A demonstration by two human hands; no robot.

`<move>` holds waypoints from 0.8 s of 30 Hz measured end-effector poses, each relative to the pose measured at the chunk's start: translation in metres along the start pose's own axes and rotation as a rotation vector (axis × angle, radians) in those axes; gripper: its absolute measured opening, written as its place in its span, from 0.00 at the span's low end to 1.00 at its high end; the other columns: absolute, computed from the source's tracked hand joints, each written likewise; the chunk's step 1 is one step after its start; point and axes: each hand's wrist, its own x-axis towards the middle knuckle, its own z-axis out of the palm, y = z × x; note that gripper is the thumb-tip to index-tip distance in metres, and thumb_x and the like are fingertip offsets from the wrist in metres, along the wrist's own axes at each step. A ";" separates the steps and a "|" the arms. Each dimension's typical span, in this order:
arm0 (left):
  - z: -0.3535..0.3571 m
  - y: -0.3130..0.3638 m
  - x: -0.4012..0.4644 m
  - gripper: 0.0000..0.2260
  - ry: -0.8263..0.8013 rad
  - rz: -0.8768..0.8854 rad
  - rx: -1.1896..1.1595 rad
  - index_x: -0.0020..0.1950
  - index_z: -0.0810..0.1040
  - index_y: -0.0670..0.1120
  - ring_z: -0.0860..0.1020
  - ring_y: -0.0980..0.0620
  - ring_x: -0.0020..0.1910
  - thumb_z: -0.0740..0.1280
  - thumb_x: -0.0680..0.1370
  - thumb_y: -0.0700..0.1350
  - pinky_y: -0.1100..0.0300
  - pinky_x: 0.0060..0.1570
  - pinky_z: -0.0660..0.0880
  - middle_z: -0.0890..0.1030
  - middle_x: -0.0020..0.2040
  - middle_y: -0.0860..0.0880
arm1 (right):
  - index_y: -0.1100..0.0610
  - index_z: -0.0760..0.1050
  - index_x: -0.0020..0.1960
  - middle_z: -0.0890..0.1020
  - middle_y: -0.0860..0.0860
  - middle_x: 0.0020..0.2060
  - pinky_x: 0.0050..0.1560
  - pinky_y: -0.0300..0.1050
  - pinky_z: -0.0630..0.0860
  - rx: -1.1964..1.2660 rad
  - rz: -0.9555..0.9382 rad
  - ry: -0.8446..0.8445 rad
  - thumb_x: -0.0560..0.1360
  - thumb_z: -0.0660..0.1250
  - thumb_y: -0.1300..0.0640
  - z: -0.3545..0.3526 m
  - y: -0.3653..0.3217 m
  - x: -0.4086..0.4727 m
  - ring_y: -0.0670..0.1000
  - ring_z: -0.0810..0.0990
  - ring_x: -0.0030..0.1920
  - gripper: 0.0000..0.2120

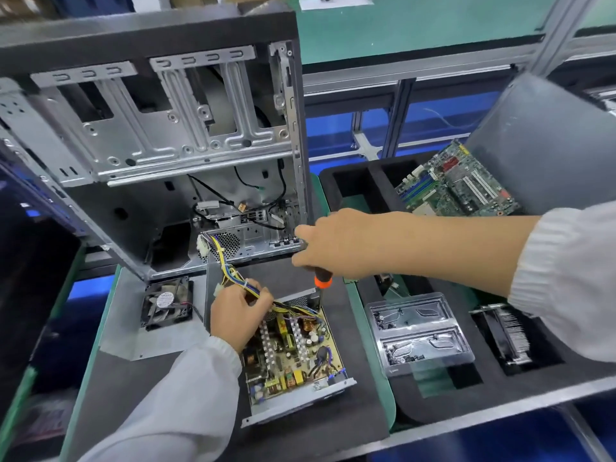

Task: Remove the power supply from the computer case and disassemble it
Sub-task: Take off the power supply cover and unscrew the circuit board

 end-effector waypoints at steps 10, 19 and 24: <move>-0.006 0.030 -0.001 0.21 0.080 -0.200 0.448 0.26 0.64 0.45 0.68 0.49 0.27 0.65 0.73 0.54 0.58 0.28 0.61 0.70 0.24 0.49 | 0.60 0.73 0.46 0.80 0.56 0.37 0.24 0.42 0.66 0.431 0.148 0.069 0.76 0.61 0.36 0.013 0.004 0.015 0.50 0.77 0.29 0.25; -0.011 0.042 -0.021 0.30 0.147 -0.064 0.489 0.21 0.63 0.48 0.66 0.54 0.21 0.62 0.75 0.66 0.61 0.24 0.59 0.63 0.18 0.52 | 0.56 0.67 0.46 0.71 0.52 0.39 0.26 0.43 0.60 0.105 0.135 0.153 0.80 0.59 0.57 0.005 0.002 0.018 0.49 0.65 0.30 0.05; -0.016 0.045 -0.018 0.29 0.120 -0.144 0.141 0.23 0.59 0.45 0.62 0.48 0.24 0.62 0.80 0.57 0.56 0.32 0.61 0.61 0.21 0.47 | 0.54 0.72 0.53 0.68 0.53 0.54 0.28 0.38 0.57 0.199 -0.064 0.124 0.76 0.61 0.65 0.001 0.009 0.004 0.42 0.60 0.33 0.10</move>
